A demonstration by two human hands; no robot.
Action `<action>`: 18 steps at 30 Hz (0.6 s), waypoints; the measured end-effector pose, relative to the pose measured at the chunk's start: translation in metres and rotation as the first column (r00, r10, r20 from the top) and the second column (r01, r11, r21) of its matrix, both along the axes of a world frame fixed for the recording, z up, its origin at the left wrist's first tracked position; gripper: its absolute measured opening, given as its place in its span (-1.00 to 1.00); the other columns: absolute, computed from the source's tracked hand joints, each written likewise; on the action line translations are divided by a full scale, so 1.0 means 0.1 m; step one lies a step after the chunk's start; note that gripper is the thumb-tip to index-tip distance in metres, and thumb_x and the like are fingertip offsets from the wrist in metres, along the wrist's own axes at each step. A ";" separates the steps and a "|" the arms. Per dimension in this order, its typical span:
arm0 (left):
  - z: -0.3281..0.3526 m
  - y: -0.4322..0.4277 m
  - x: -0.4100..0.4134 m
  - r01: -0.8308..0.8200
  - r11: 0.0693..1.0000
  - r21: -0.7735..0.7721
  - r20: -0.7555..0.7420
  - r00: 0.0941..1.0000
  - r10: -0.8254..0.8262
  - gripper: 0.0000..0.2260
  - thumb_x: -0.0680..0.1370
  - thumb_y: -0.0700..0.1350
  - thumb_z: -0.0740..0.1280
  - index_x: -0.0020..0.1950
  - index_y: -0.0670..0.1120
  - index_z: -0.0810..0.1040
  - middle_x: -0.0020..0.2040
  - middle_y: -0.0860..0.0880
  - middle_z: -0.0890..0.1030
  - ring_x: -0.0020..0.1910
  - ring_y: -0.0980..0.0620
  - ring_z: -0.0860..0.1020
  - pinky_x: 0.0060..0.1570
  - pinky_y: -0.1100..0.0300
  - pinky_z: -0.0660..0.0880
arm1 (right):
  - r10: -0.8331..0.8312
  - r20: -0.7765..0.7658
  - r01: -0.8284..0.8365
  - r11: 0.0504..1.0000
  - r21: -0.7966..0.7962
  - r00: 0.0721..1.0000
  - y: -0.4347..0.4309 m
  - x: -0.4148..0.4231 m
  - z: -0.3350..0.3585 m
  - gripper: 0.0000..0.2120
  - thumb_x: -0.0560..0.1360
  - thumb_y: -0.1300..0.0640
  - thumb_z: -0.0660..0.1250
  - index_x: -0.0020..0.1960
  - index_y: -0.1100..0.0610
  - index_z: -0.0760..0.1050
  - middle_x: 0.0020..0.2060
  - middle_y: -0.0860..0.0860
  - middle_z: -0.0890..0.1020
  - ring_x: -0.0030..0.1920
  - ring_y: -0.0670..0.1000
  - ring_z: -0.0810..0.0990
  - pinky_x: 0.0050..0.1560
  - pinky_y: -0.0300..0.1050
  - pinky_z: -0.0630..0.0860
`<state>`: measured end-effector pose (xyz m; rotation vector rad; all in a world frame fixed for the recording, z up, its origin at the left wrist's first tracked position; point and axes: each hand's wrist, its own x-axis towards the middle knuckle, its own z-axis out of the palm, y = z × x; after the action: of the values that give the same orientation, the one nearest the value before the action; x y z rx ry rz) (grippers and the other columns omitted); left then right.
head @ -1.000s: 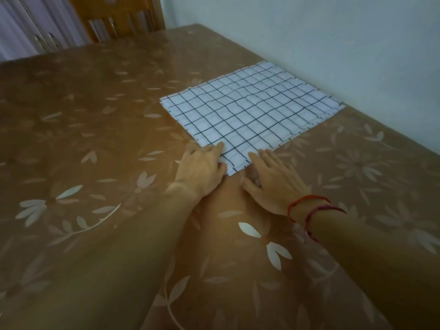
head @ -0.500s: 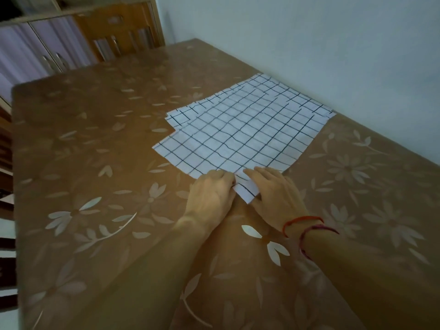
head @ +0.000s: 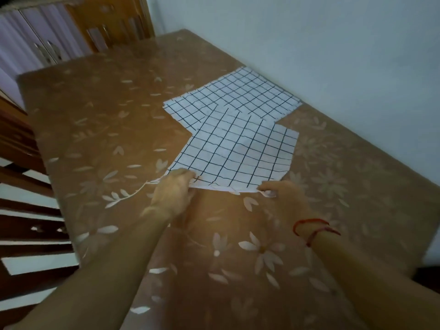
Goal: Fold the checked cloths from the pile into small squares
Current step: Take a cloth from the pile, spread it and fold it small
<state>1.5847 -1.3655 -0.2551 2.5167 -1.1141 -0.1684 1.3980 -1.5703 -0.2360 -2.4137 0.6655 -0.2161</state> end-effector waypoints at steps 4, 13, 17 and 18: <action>0.06 0.25 -0.19 -0.035 0.997 0.072 -0.031 0.999 0.037 -0.87 0.51 -0.19 0.36 0.02 -0.15 0.63 0.04 -0.06 0.64 0.02 -0.13 0.60 -0.05 0.08 0.50 | -0.058 0.020 0.056 0.996 0.064 0.998 0.08 -0.48 0.17 -0.60 0.33 -0.14 0.32 -0.07 0.13 0.69 -0.19 -0.04 0.69 -0.16 -0.03 0.63 -0.05 -0.13 0.55; 0.44 0.76 -1.05 -0.003 0.995 0.098 -0.118 0.993 0.015 -0.95 0.55 -0.09 0.31 -0.03 -0.05 0.51 -0.17 -0.08 0.63 -0.14 -0.16 0.55 -0.23 0.09 0.44 | -0.214 -0.165 0.201 0.975 -0.091 0.963 0.39 -1.36 0.30 -0.76 0.43 0.00 0.34 -0.27 0.16 0.57 -0.36 0.00 0.59 -0.30 0.02 0.53 -0.29 -0.14 0.38; 0.56 1.02 -1.30 0.054 0.978 0.202 -0.121 0.992 -0.030 -0.88 0.50 -0.15 0.27 -0.19 -0.04 0.34 -0.29 -0.10 0.49 -0.23 -0.23 0.52 -0.30 0.05 0.42 | -0.291 -0.192 0.286 0.957 -0.052 0.937 0.55 -1.66 0.45 -0.75 0.42 0.05 0.41 -0.25 0.24 0.54 -0.39 0.05 0.60 -0.35 0.03 0.54 -0.30 -0.12 0.43; 0.60 1.09 -1.36 0.064 0.974 0.218 -0.146 0.989 -0.032 -0.88 0.48 -0.16 0.27 -0.21 -0.04 0.36 -0.29 -0.09 0.51 -0.23 -0.23 0.52 -0.29 0.05 0.43 | -0.297 -0.189 0.294 0.955 -0.046 0.936 0.61 -1.75 0.49 -0.76 0.41 0.05 0.43 -0.28 0.22 0.52 -0.42 0.00 0.57 -0.37 -0.02 0.51 -0.33 -0.17 0.41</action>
<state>1.4486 -1.2564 -0.1948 2.6226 -1.1558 -0.5040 1.2234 -1.5097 -0.1865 -2.3605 1.1225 -0.1088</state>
